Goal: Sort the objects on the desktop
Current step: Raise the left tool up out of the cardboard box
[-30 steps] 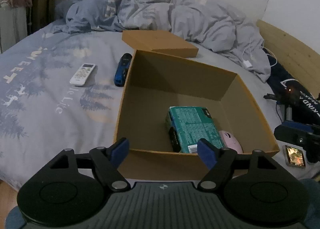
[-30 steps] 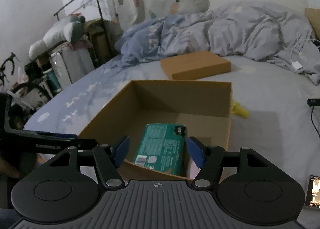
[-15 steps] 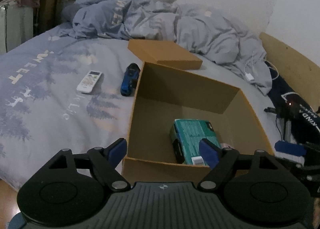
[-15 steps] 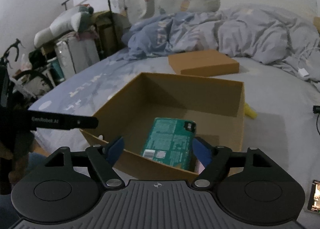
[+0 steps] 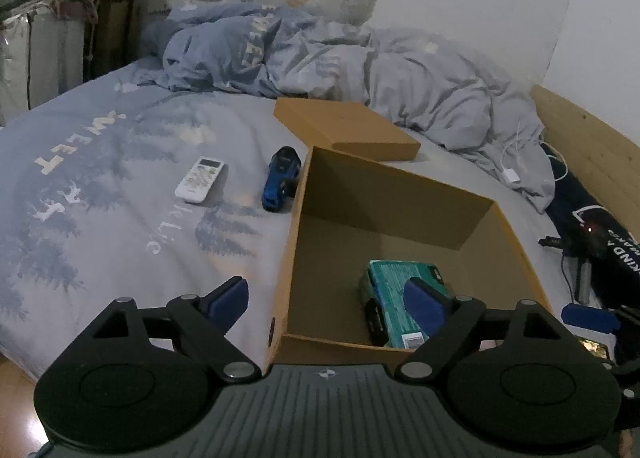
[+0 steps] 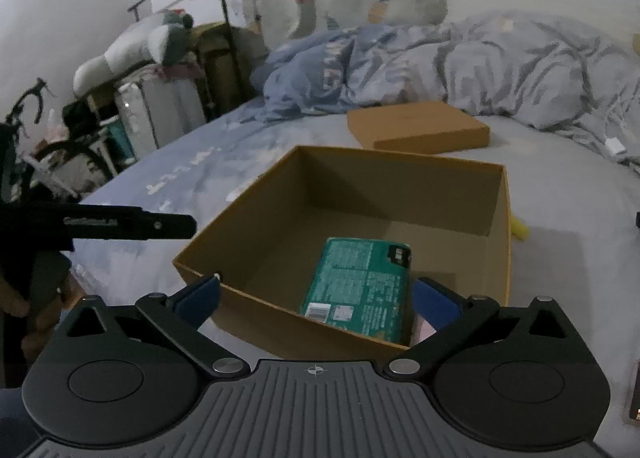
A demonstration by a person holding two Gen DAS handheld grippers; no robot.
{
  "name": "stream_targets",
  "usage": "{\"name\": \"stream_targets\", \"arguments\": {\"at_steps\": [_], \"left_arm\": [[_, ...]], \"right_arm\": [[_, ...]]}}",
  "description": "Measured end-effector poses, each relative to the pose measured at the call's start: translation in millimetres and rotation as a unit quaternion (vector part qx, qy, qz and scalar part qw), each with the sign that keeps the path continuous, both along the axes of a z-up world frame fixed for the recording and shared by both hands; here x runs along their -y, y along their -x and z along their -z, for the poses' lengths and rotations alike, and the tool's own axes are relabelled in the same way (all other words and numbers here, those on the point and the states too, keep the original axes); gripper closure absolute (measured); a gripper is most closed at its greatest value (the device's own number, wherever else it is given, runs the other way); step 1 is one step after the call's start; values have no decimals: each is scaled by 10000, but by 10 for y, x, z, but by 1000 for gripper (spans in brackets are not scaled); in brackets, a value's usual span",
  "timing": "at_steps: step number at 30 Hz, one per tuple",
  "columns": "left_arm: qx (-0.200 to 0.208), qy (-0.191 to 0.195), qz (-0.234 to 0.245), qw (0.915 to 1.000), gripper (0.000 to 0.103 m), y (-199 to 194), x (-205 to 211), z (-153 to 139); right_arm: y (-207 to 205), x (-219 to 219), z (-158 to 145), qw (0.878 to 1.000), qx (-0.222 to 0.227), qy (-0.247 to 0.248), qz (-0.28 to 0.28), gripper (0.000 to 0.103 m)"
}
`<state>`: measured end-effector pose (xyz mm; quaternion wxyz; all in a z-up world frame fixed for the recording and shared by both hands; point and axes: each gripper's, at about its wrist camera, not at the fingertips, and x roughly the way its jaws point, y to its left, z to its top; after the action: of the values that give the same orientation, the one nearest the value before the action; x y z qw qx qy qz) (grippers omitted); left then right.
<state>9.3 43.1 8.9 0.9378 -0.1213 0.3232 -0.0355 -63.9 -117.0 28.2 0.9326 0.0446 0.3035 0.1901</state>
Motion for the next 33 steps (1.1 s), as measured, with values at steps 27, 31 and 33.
{"name": "stream_targets", "arguments": {"at_steps": [27,31,33], "left_arm": [[140,-15,-122,9998,0,-58,15,58],[99,-54,-3,9999,0,-73,50,86],[70,-36,34,10000,0,-77,56,101]], "right_arm": [[-93,335,102,9968,69,-277,741,0],[-146,379,131,9974,68,-163,700,0],[-157,387,152,9975,95,-58,697,0]]}}
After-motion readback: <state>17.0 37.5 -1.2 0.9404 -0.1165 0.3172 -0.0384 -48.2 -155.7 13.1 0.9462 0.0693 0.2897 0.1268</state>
